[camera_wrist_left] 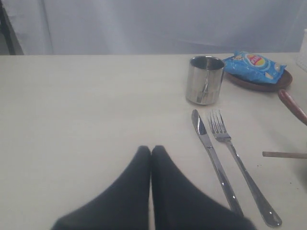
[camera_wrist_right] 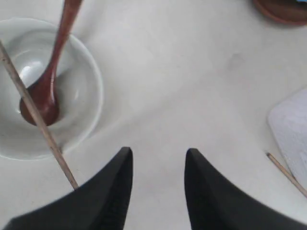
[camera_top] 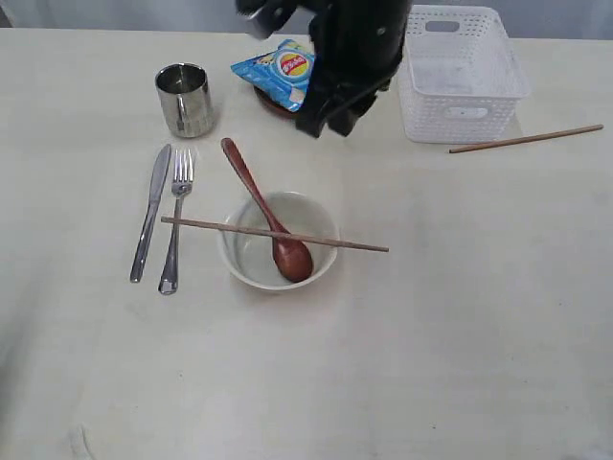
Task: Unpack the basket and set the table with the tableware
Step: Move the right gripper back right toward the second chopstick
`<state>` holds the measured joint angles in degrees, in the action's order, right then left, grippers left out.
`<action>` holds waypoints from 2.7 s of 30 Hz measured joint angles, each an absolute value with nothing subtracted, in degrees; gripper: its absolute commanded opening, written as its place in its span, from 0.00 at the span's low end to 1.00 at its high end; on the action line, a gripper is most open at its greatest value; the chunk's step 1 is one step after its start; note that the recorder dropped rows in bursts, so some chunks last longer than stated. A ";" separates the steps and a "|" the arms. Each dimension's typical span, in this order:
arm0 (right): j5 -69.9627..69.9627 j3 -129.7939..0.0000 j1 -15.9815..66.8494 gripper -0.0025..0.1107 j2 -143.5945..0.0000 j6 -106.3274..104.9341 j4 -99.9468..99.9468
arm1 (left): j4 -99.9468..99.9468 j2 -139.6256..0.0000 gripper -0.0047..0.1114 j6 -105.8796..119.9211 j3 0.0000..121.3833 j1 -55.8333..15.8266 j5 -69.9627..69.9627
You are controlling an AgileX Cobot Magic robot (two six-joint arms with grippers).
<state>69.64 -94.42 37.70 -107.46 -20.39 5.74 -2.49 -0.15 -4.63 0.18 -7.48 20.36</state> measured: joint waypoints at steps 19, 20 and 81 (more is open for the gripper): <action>56.59 -75.53 -0.97 0.34 -103.53 -19.89 1.31 | -2.49 -0.15 0.04 -4.63 0.18 -7.48 20.36; 54.56 -74.85 -2.42 0.34 -103.84 -20.60 1.01 | -2.49 -0.15 0.04 -4.63 0.18 -7.48 20.36; 51.69 -93.18 -8.28 0.02 -129.58 10.32 -6.74 | -2.49 -0.15 0.04 -4.63 0.18 -7.48 20.36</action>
<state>51.69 -93.18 -8.28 -129.58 10.32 -6.74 -2.49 -0.15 -4.63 0.18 -7.48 20.36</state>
